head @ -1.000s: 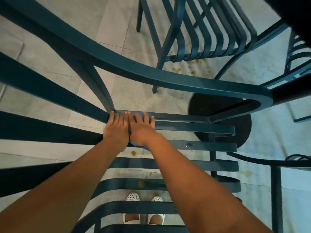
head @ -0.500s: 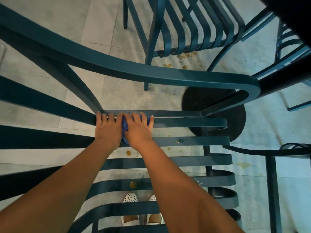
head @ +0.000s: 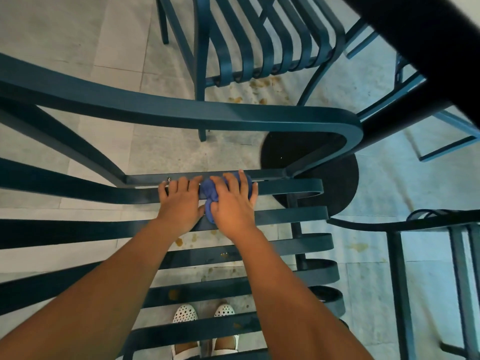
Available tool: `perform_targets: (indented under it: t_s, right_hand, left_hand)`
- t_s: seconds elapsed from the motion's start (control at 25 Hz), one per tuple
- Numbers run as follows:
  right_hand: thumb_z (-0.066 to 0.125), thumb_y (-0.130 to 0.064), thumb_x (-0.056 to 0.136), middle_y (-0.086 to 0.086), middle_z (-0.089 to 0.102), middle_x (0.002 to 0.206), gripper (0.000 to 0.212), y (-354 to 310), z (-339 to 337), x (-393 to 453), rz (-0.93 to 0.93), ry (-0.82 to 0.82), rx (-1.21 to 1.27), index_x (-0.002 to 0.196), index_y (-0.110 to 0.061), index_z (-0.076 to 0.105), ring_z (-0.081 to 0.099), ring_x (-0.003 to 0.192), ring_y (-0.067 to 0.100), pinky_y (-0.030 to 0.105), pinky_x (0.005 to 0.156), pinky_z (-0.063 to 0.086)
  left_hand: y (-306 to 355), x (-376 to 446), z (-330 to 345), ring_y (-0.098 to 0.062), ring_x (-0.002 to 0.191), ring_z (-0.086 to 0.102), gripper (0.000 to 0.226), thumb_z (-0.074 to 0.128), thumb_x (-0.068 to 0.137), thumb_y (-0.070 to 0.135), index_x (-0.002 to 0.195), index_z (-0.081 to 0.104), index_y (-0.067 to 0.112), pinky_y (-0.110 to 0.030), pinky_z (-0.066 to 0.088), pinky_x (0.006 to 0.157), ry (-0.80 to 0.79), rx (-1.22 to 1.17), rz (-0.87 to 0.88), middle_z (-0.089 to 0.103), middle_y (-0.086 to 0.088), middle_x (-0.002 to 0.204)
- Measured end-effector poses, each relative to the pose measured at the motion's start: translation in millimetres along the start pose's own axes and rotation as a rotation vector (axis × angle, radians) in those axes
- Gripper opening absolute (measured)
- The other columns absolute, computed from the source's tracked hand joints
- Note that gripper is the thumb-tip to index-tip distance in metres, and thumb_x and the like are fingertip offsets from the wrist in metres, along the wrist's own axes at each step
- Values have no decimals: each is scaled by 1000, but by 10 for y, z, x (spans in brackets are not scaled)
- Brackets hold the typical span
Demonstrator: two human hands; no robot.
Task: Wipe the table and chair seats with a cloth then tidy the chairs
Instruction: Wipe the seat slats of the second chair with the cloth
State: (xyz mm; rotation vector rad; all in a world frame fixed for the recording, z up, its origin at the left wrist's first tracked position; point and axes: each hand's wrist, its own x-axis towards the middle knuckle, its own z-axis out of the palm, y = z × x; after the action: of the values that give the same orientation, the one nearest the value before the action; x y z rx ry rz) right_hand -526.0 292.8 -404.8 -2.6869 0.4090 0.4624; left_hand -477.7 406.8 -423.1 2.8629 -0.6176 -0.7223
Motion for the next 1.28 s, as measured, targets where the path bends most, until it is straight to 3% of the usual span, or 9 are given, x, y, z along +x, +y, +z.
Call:
perform_targets:
  t_s: [0.2, 0.32, 0.4, 0.6, 0.76, 0.96, 1.12, 1.28]
  right_hand:
    - [39, -31, 95, -2, 2, 158, 53, 501, -203, -50, 108, 27, -48, 146, -32, 24, -15, 144, 24, 50, 112, -14]
    - [40, -34, 95, -1, -9, 158, 58, 587, -249, -48, 251, 37, -69, 148, -35, 17, -22, 142, 27, 52, 112, -13]
    - [42, -36, 94, 0, -13, 158, 62, 503, -249, -11, 276, 5, -99, 148, -35, 12, -24, 141, 30, 53, 111, -13]
    - [42, -29, 93, 1, 8, 157, 55, 726, -360, -46, 131, 20, -93, 145, -33, 26, -12, 144, 26, 51, 113, -8]
    - [44, -24, 93, 2, 13, 156, 52, 1107, -464, -70, 200, 94, -97, 143, -32, 32, -7, 145, 27, 52, 115, -2]
    - [50, -16, 89, 8, 16, 155, 55, 1381, -515, -90, 284, 206, 18, 142, -22, 36, 3, 143, 31, 54, 112, 20]
    - [46, -20, 92, 10, 0, 158, 62, 1144, -451, -115, 454, 222, 11, 149, -24, 21, -4, 143, 35, 49, 116, 8]
    - [42, -29, 95, 13, -13, 157, 67, 828, -325, -150, 477, 191, -32, 151, -24, 6, -14, 141, 40, 50, 115, -2]
  left_hand:
    - [44, 12, -7, -37, 130, 28, 69, 31, 86, 69, 142, 29, 30, -56, 5, 111, -29, 39, -70, 36, -12, 137]
    - [241, 40, -43, -43, 135, 20, 58, 25, 89, 66, 142, 24, 43, -66, -6, 106, -66, 32, -54, 30, -10, 144]
    - [438, 53, -7, -39, 136, 20, 52, 26, 94, 59, 144, 19, 45, -68, -6, 105, -53, -3, 19, 32, -6, 144]
    - [631, 72, 71, -33, 131, 26, 50, 24, 98, 50, 146, 19, 38, -62, -2, 109, -3, -12, 60, 36, -7, 134]
    - [610, 87, 52, -33, 130, 25, 49, 23, 98, 49, 145, 19, 33, -61, -2, 110, -28, -2, 45, 34, -9, 133]
    - [623, 69, 54, -33, 131, 25, 49, 22, 98, 50, 144, 20, 34, -62, -3, 110, -20, -2, 45, 34, -9, 134]
    - [645, 54, 86, -35, 136, 18, 52, 21, 96, 56, 144, 19, 37, -61, -7, 109, 16, -25, 44, 29, -10, 141]
    - [533, -29, 143, -41, 142, -8, 63, 18, 90, 65, 147, -1, 44, -58, -14, 108, 69, -43, 44, 2, -5, 158]
